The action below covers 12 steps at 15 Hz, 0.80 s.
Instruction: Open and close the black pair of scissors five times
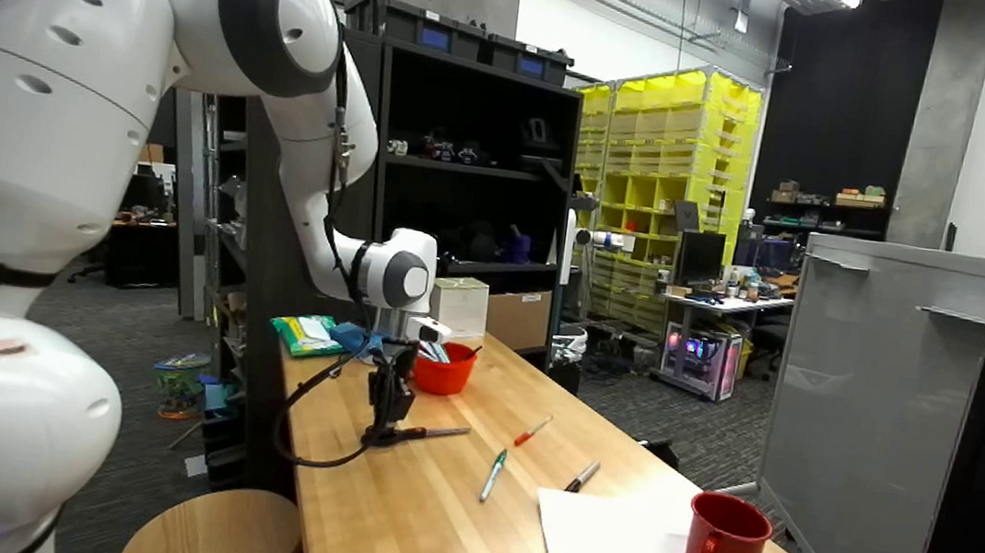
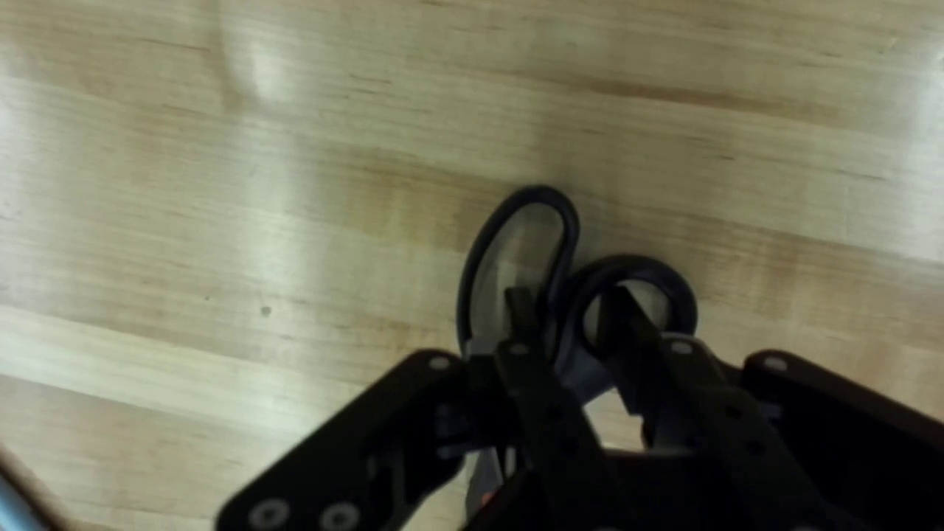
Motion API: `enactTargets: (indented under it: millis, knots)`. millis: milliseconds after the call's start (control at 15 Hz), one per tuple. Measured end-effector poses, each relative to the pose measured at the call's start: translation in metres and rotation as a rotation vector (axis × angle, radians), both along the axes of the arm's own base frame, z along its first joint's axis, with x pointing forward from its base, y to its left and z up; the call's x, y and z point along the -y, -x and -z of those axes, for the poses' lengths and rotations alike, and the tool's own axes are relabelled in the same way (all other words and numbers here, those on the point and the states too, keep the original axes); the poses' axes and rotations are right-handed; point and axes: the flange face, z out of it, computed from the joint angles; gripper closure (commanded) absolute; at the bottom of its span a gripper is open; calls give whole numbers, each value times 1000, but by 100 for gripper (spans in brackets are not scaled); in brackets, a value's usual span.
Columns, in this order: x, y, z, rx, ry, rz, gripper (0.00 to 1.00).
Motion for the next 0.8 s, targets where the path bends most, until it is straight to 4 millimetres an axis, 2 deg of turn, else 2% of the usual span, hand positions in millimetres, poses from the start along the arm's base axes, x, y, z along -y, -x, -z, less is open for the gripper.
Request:
enactTargets:
  millis: [133,400,800]
  knots:
    - [0,0,0,0,1,-1,77]
    - [0,0,0,1,2,-3,79]
    - [-1,1,0,3,5,-11,69]
